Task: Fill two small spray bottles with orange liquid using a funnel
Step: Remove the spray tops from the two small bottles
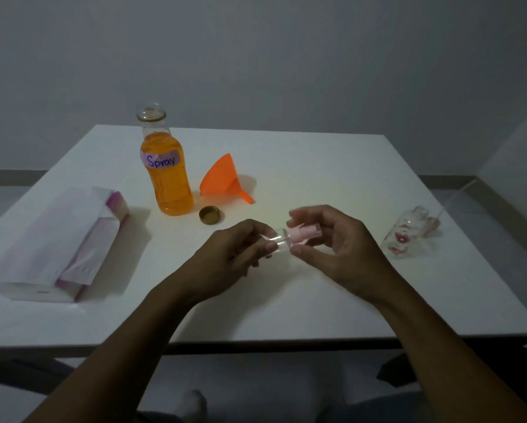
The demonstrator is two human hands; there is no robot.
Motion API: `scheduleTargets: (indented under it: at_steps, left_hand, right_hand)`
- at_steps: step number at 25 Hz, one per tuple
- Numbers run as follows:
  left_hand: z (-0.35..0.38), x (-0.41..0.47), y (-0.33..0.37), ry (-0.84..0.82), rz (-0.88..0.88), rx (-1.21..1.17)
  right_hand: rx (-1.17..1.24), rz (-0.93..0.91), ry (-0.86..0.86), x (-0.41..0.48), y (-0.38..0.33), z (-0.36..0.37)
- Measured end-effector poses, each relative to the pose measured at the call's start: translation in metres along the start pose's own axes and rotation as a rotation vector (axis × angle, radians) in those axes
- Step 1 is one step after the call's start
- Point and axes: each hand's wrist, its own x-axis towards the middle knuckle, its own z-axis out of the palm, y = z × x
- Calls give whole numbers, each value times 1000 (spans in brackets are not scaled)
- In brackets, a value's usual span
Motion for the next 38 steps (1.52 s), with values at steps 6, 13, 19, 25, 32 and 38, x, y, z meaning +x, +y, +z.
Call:
scheduleTargets:
  at_steps: [6,13,19,25,32,38]
  left_hand:
    - [7,-3,2,-5,7,78]
    - [9,0,2,37,37,85]
    - [12,2,2,27,24,101]
    - [14,0,3,27,-25,102]
    - [15,-1,11,42,-30,72]
    - [12,-5,12,41,-17,155]
  right_hand:
    - [-175,135,119,-4,-3,-2]
    - [-191,90,83,-3,-3,-3]
    - [-87,102,77,-2,-5,-6]
    - [-526,-305,171,-3,1,-10]
    - [-763,-476,296,-1,0,-5]
    - [-433,-186,79,-8,-1,-10]
